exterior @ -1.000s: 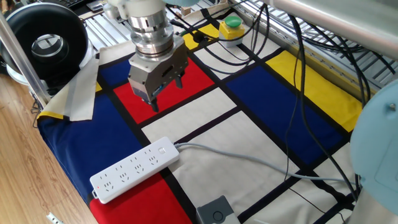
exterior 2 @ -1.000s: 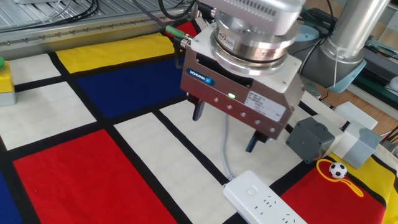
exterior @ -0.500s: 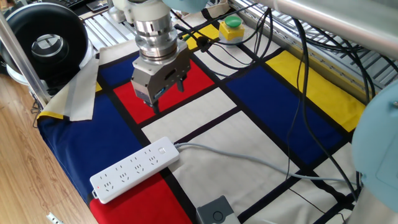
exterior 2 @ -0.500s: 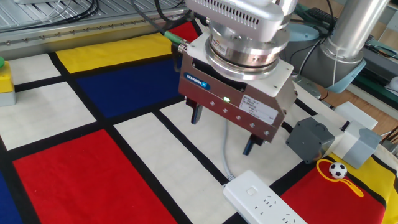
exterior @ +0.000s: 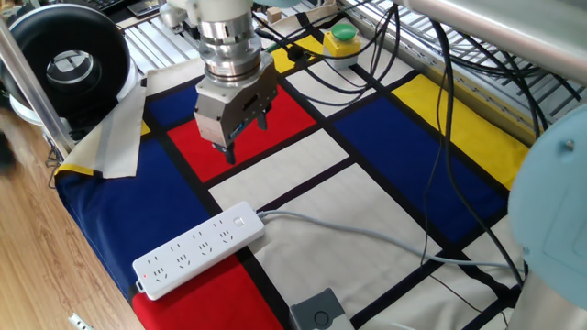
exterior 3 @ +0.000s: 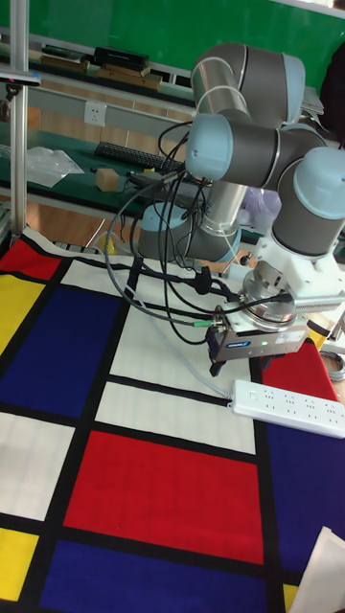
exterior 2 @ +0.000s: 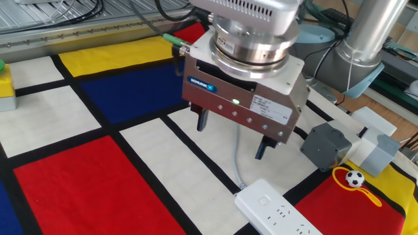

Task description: Turn off the power strip by pressing the button

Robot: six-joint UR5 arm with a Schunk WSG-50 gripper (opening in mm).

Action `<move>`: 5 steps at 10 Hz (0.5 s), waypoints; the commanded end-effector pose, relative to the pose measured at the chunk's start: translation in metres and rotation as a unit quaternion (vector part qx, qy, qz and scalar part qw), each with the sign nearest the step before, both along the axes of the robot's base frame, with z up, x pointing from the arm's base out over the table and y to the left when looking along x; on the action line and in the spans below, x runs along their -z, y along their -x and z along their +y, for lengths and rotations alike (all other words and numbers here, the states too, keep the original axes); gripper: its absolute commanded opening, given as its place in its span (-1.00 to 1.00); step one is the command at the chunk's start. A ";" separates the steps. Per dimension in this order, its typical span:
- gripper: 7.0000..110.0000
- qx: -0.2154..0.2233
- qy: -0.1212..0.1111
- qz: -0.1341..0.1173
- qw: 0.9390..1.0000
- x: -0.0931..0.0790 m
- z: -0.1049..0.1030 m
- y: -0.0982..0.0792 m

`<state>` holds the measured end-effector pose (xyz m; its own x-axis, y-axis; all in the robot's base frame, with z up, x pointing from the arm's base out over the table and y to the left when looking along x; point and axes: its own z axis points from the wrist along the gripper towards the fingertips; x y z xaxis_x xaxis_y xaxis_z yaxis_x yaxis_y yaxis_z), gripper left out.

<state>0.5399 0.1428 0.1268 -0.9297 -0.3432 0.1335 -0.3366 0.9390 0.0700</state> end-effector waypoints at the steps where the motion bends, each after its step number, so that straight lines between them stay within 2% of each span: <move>1: 0.57 0.014 -0.003 0.001 1.000 -0.009 -0.002 -0.005; 2: 0.57 0.051 0.008 0.001 0.999 -0.013 -0.003 -0.009; 4: 0.57 0.067 0.042 -0.001 0.997 -0.018 -0.016 -0.010; 5: 0.57 0.085 0.027 -0.001 0.996 -0.020 -0.005 -0.004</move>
